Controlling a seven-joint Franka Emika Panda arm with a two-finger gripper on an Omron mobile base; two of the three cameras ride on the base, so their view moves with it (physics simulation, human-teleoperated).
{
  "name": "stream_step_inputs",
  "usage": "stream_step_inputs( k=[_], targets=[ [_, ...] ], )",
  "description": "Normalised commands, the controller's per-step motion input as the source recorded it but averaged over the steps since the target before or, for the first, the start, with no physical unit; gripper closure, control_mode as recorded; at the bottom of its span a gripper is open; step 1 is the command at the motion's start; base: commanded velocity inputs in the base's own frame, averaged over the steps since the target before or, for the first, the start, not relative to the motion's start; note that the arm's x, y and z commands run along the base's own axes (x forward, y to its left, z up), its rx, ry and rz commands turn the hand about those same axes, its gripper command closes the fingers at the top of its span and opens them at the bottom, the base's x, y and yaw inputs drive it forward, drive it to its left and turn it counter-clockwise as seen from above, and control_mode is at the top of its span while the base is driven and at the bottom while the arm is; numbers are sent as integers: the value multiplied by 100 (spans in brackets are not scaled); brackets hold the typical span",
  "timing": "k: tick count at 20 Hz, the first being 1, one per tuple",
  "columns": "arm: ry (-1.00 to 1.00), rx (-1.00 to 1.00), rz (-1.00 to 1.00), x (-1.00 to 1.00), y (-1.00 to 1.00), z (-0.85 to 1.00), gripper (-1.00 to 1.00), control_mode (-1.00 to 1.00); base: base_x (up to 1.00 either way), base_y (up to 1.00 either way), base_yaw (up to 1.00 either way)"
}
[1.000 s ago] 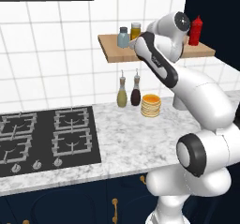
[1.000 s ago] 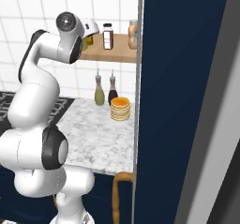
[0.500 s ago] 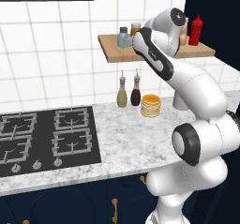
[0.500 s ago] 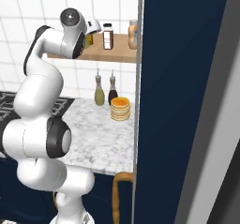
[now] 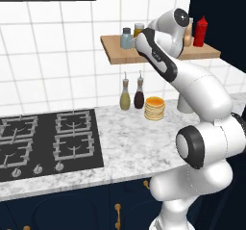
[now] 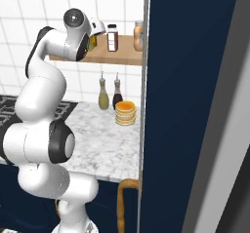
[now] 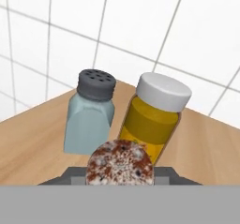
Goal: Put the shaker and condiment bottle from the counter next to their counterparts in the cabinet.
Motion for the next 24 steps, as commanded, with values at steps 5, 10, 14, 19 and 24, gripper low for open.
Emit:
stream_step_inputs(
  k=[5, 10, 14, 19, 24],
  targets=[
    [0, 2, 0, 0, 0, -5, -100, -100, 0, 0, 0],
    [0, 1, 0, 0, 0, -6, -100, -100, 0, 0, 0],
    [0, 0, 0, 4, 0, 0, -100, -100, 0, 0, 0],
    [6, 1, 0, 8, -1, 0, -100, -100, 0, 0, 0],
    [2, 0, 0, 0, -12, 0, -100, -100, 0, 0, 0]
  ],
)
